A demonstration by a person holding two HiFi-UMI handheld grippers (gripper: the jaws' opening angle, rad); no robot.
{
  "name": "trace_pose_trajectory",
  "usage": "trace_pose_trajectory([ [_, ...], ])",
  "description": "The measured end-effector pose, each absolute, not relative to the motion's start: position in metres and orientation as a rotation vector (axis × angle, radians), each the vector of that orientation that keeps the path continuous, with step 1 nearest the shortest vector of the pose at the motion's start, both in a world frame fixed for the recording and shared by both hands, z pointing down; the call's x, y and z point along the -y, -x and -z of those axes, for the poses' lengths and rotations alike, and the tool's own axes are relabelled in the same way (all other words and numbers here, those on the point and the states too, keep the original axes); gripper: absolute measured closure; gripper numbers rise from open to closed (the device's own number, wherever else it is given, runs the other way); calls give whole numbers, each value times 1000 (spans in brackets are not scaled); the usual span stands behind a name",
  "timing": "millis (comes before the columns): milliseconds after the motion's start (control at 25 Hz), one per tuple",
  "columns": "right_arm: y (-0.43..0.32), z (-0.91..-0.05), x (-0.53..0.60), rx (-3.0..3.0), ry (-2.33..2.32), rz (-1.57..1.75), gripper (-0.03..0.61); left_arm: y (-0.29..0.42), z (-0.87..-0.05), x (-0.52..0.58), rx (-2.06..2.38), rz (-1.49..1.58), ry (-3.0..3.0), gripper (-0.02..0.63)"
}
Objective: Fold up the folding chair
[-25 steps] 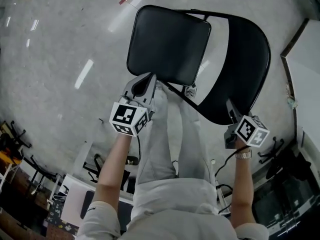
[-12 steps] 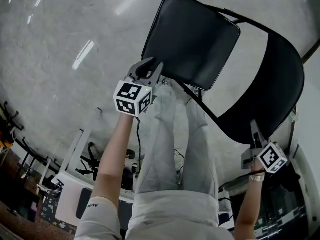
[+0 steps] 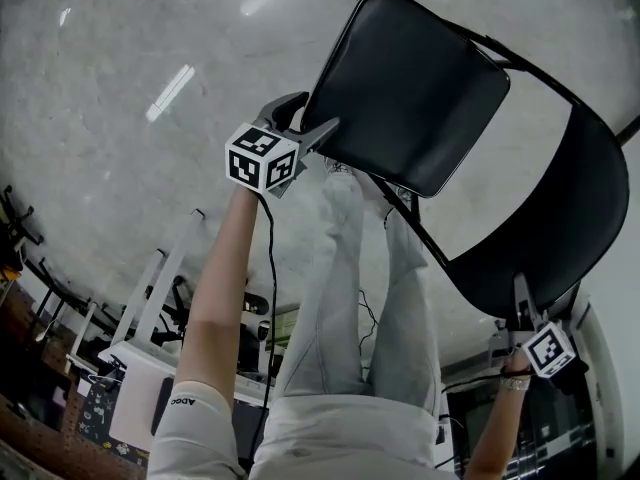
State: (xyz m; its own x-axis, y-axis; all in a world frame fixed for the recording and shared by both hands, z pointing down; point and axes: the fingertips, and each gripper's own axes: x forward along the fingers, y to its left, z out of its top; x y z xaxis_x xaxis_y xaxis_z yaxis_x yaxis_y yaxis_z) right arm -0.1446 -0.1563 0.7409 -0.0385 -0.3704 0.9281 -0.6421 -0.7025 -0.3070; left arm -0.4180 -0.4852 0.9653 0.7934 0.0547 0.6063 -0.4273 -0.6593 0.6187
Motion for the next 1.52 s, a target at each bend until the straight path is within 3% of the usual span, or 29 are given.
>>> trace_pose_trajectory([
  [640,144,-737,157,1103,-2004,-1793,433,429,-1061,488,173,-752,-1883,244],
  [1520,114,-767,129,1359,-2003,-1820,434,411,-1037,456,-84,-887,-1854,235],
])
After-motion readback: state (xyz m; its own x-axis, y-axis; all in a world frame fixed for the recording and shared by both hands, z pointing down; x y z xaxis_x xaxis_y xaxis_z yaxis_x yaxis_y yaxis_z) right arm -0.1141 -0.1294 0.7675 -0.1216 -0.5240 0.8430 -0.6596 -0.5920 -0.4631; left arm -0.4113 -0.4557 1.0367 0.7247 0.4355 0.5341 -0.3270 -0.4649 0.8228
